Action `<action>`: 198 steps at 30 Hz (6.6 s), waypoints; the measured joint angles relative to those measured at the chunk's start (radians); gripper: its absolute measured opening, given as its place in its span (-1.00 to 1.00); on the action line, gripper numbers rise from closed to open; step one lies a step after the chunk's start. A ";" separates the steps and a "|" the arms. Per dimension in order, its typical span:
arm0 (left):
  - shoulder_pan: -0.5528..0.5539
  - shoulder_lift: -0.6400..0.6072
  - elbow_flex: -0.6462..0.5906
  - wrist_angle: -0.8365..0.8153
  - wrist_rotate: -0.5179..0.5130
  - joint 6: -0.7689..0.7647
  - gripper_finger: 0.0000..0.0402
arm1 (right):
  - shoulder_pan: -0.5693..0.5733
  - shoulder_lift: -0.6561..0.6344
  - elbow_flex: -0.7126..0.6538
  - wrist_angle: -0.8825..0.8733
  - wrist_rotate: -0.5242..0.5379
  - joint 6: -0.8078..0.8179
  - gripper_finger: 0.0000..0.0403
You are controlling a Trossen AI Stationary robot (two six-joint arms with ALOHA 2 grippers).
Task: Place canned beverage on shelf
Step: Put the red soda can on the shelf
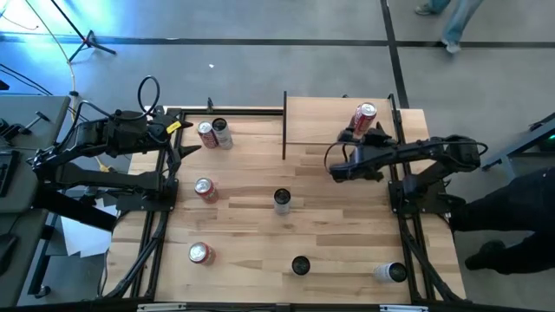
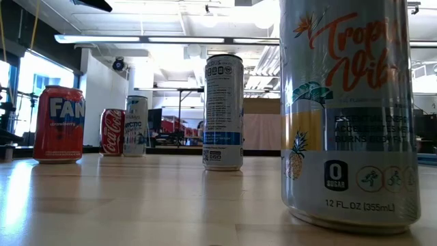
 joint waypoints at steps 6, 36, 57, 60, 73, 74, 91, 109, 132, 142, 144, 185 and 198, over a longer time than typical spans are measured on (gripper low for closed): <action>0.000 0.000 0.000 0.000 0.000 0.000 0.67 | -0.030 0.000 0.000 0.059 0.001 -0.073 0.98; 0.000 0.000 0.000 0.000 0.000 0.000 0.67 | -0.057 0.000 0.000 0.084 0.008 -0.121 0.50; 0.000 0.000 0.000 0.000 0.000 0.000 0.67 | -0.050 0.000 0.001 0.085 0.024 -0.248 0.46; 0.000 0.000 0.000 0.000 0.000 0.000 0.67 | -0.050 0.000 0.001 0.060 0.016 -0.184 0.46; 0.000 0.000 0.000 0.000 0.000 0.000 0.67 | -0.095 0.000 0.001 0.050 0.008 -0.133 0.46; 0.000 0.000 0.000 0.000 0.000 0.000 0.67 | -0.098 0.000 0.001 0.050 0.008 -0.133 0.46; 0.000 0.000 0.000 0.000 0.000 0.000 0.67 | -0.151 0.000 0.001 0.115 0.016 -0.160 0.46; 0.000 0.000 0.000 0.000 0.000 0.000 0.67 | -0.172 -0.002 0.004 0.144 0.006 -0.207 0.46; 0.000 0.000 0.000 0.000 0.000 0.000 0.67 | -0.137 -0.001 0.004 0.190 -0.026 -0.271 0.97; 0.000 0.000 0.000 0.000 0.000 0.000 0.67 | -0.072 -0.013 0.003 0.189 -0.099 -0.271 0.98; 0.000 0.000 0.000 0.000 0.000 0.000 0.67 | -0.060 -0.029 0.003 0.183 -0.141 -0.271 0.98; 0.000 0.000 0.000 0.000 0.000 0.000 0.67 | -0.011 -0.354 0.611 -0.132 -1.183 -1.301 0.99; 0.000 0.000 0.000 0.000 0.000 0.000 0.67 | -0.326 -0.246 0.791 -0.174 -1.531 -1.699 0.99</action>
